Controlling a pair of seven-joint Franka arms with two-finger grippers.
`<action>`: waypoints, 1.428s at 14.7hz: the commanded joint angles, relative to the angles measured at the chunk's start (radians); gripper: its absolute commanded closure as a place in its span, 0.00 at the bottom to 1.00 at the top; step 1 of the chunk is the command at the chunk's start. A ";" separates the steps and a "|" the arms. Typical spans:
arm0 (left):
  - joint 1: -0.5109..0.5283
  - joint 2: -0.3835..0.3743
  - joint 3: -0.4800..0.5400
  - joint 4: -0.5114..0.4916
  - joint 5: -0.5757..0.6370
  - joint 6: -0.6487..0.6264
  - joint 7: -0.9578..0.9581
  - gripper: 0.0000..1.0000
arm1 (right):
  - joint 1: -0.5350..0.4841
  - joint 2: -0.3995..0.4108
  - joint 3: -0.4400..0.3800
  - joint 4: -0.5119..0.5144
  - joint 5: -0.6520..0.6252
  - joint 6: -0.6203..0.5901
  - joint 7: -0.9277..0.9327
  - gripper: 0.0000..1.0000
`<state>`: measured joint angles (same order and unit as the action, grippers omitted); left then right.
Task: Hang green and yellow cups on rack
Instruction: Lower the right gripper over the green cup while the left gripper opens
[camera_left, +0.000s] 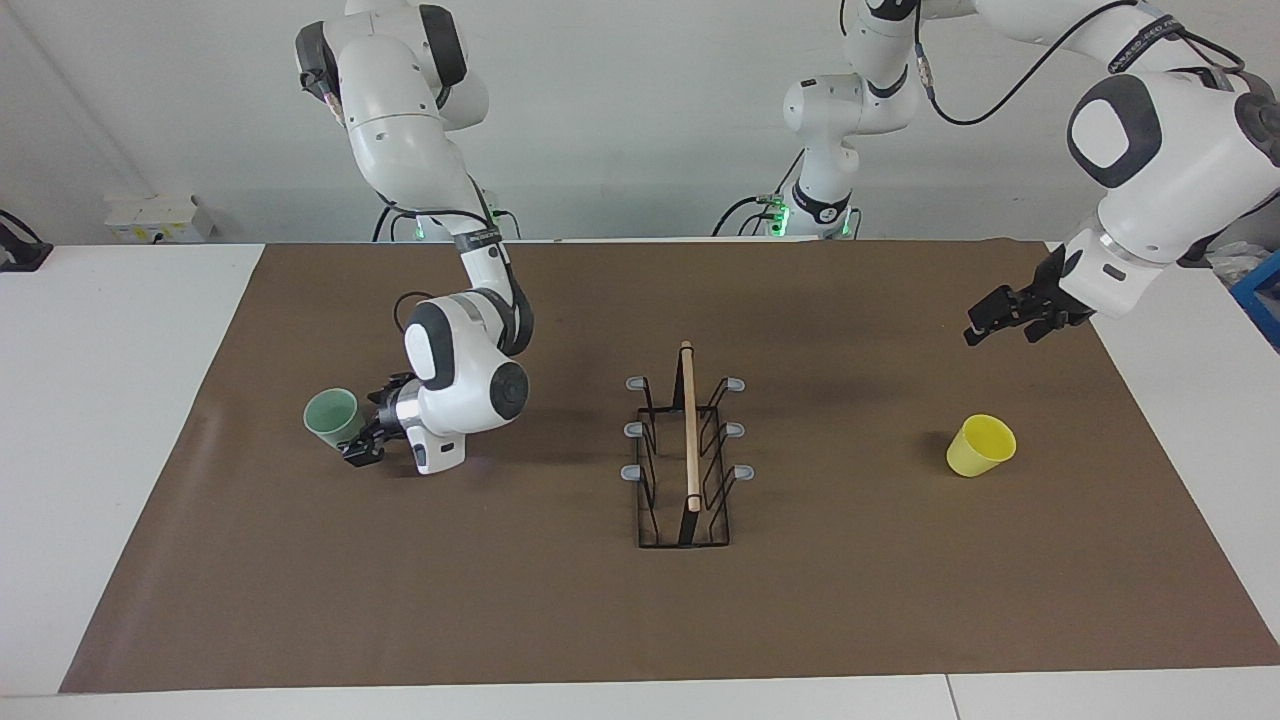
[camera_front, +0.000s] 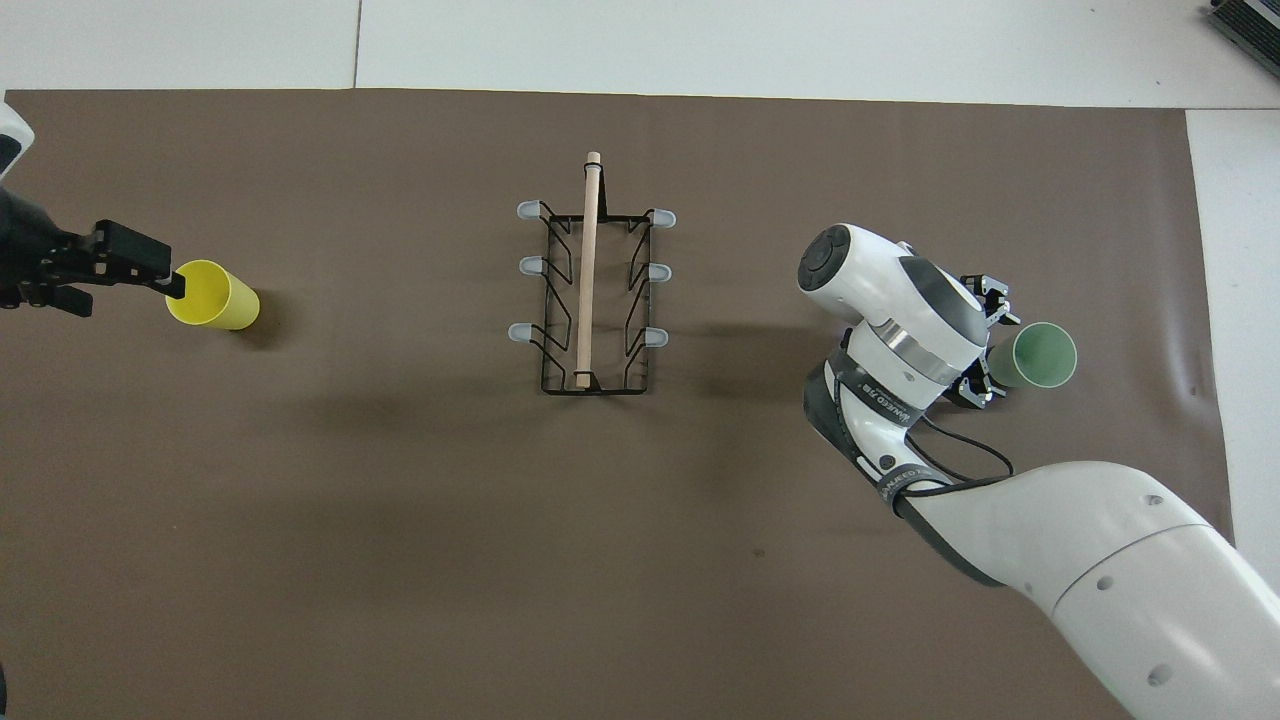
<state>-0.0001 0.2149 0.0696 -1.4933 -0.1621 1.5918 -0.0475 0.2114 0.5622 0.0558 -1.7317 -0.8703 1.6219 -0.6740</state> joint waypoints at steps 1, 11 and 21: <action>0.037 0.050 -0.002 0.048 -0.094 0.006 -0.170 0.00 | 0.017 -0.018 0.006 -0.077 -0.116 0.009 -0.019 0.02; 0.164 0.309 0.006 0.218 -0.272 0.028 -0.520 0.00 | 0.029 0.047 0.004 -0.130 -0.334 -0.004 0.070 0.03; 0.290 0.445 -0.007 0.183 -0.451 0.197 -0.770 0.00 | 0.022 0.047 0.004 -0.155 -0.401 -0.028 0.073 0.80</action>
<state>0.2801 0.6446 0.0746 -1.3102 -0.5837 1.7647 -0.7466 0.2398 0.6165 0.0491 -1.8585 -1.2309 1.6058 -0.6182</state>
